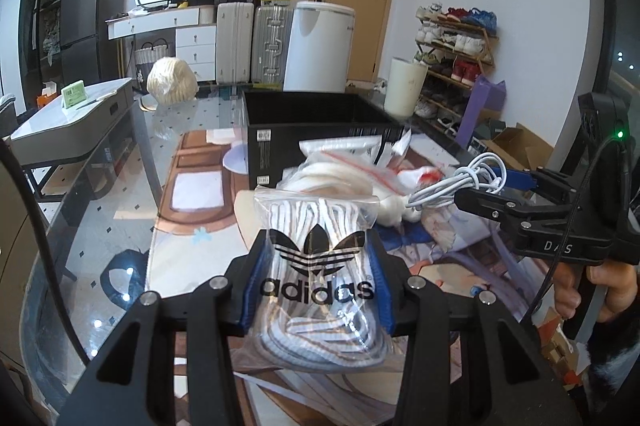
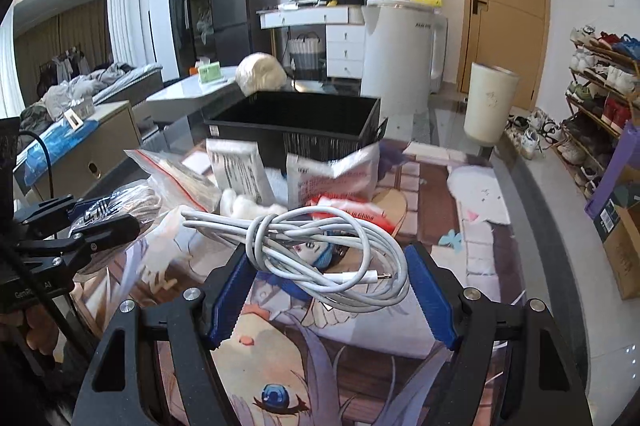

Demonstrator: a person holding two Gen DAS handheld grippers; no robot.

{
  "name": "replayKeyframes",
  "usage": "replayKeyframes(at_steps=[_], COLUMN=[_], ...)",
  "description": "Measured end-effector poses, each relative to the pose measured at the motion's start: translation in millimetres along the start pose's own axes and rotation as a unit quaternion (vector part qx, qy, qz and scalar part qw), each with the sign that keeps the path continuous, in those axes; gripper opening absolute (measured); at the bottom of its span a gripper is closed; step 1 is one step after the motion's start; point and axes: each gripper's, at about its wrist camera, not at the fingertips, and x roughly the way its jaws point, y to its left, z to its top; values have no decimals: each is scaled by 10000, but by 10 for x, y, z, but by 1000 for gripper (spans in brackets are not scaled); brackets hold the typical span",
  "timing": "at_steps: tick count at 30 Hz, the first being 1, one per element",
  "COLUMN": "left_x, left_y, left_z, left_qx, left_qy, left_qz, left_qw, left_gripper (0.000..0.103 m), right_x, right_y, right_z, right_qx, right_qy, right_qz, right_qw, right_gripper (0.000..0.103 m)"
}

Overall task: Organize soft objects
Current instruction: 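Lift the Adidas bag with the left gripper while the right carries the cable over the box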

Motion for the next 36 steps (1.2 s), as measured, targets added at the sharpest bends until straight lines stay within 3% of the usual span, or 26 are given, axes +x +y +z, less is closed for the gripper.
replayKeyframes(at_steps=[20,36], left_x=[-283,8], left_y=[172,169], left_z=[411,664], left_qx=[-89,42], left_qy=[-668,-685], left_qz=[174,356], left_qw=[9976,9970], left_gripper=[44,44], right_x=[-233,-130], right_y=[-95,-143], right_z=[334,561], right_qx=[105,79], right_qy=[-576,-632], right_qz=[-83,-226], right_qw=[9982,9977], right_gripper=[77,77])
